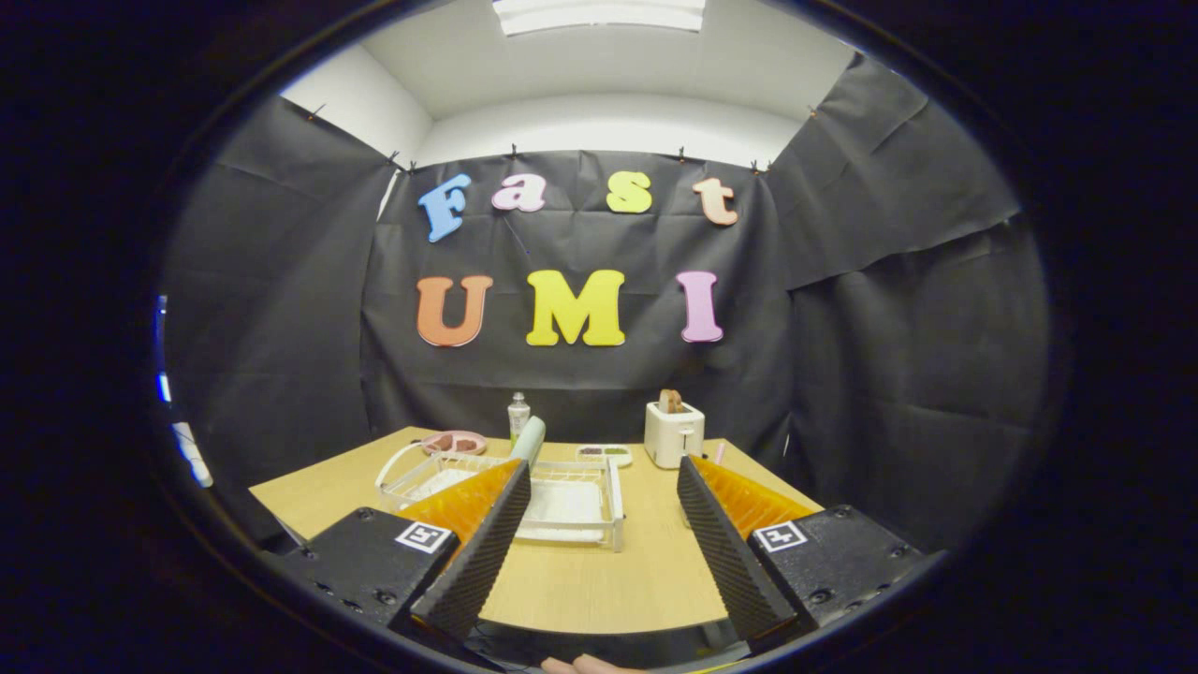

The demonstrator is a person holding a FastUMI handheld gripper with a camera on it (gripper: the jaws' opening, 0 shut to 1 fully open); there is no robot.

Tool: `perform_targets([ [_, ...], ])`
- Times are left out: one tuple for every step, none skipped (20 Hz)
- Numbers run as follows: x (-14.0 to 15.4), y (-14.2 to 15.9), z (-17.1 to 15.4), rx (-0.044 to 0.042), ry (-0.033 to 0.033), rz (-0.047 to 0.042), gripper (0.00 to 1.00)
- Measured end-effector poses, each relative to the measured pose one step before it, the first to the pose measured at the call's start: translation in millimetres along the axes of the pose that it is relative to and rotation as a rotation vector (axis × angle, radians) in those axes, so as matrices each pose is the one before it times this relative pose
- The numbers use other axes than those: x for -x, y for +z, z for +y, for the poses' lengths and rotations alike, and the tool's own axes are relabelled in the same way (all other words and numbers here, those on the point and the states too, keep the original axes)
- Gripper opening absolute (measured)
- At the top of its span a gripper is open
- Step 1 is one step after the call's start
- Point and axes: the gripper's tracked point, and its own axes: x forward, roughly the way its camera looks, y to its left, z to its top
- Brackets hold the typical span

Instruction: Take the plate from the dish rack, then take the spoon from the basket and place it into the plate.

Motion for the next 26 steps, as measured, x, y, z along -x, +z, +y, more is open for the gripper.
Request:
perform_targets([
  [-6.16,2.79,-0.71,-0.00353,0.00039,0.00350,1.00],
  [-7.08,3.42,-0.57,-0.00292,-0.00036,0.00697,1.00],
  [-8.02,3.03,-0.05,-0.00266,0.00040,0.00988,1.00],
  [-9.28,3.45,1.20,-0.00172,0.00451,0.00975,1.00],
  [-9.22,2.23,1.51,-0.00208,0.00341,0.01151,1.00],
  [-10.98,3.85,0.99,-0.00127,0.00132,0.01081,1.00],
  [-10.70,1.53,1.20,0.00238,0.00063,0.01851,1.00],
  [-11.43,3.61,-0.90,0.00245,-0.01246,0.01487,1.00],
  [-12.38,2.82,0.06,0.00820,-0.01060,0.02127,1.00],
  [-11.59,2.96,3.37,0.00829,-0.00481,0.02528,1.00],
  [-11.91,4.32,3.27,0.00502,-0.00250,0.02242,1.00],
  [-11.84,4.40,5.23,0.00691,0.00348,0.02401,1.00],
  [-12.46,3.18,6.26,0.00696,0.00840,0.02703,1.00],
  [-12.79,3.64,3.25,0.00109,-0.00665,0.03549,1.00],
  [-14.08,2.94,1.06,0.00200,-0.01005,0.03742,1.00],
  [-12.24,4.18,5.14,-0.00158,0.00092,0.04240,1.00],
  [-11.14,5.23,8.13,-0.01291,0.01452,0.03791,1.00],
  [-11.16,5.35,9.75,-0.01634,0.02754,0.04159,1.00],
  [-9.91,4.61,11.15,-0.01268,0.03879,0.03545,1.00],
  [-9.79,4.89,12.86,-0.01061,0.04360,0.03278,1.00],
  [-9.28,4.57,8.47,-0.00806,0.02478,0.02946,1.00],
  [-10.41,3.90,7.44,-0.00041,0.02536,0.03133,1.00],
  [-9.75,2.04,7.06,-0.00118,0.01588,0.03254,1.00],
  [-9.83,1.97,5.59,0.00437,0.00766,0.03770,1.00],
  [-10.58,2.81,4.89,0.01306,0.00483,0.03489,0.96],
  [-8.85,1.73,7.56,0.02628,0.02306,0.04234,0.95],
])
